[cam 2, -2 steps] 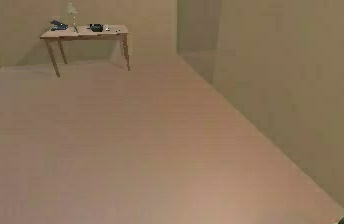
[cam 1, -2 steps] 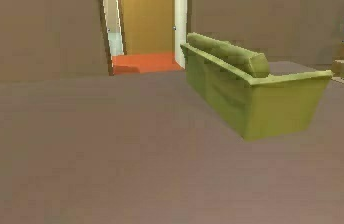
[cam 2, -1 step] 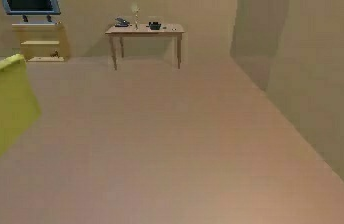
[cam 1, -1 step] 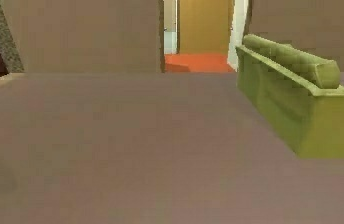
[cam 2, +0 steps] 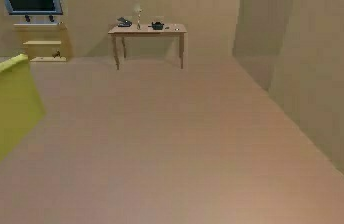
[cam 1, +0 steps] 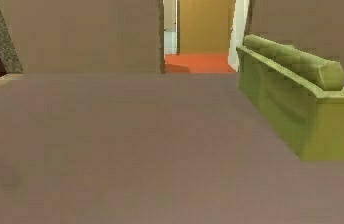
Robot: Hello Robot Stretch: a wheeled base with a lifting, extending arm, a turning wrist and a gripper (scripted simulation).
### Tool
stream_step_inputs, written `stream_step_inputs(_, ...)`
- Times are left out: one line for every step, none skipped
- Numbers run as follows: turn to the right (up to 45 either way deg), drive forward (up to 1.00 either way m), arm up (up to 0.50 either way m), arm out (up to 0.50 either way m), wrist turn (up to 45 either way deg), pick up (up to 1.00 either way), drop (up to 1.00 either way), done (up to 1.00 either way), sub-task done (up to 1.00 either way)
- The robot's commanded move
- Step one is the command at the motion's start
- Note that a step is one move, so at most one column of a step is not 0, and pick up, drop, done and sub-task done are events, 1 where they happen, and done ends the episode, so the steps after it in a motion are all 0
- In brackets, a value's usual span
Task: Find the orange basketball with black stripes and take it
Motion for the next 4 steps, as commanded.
stream_step_inputs(45.0, 0.00, 0.00, 0.00, 0.0, 0.00, 0.00, 0.00, 0.00)
stream_step_inputs(36.0, 0.00, 0.00, 0.00, 0.0, 0.00, 0.00, 0.00, 0.00)
stream_step_inputs(0.0, 0.10, 0.00, 0.00, 0.0, 0.00, 0.00, 0.00, 0.00)
stream_step_inputs(27.0, 0.00, 0.00, 0.00, 0.0, 0.00, 0.00, 0.00, 0.00)
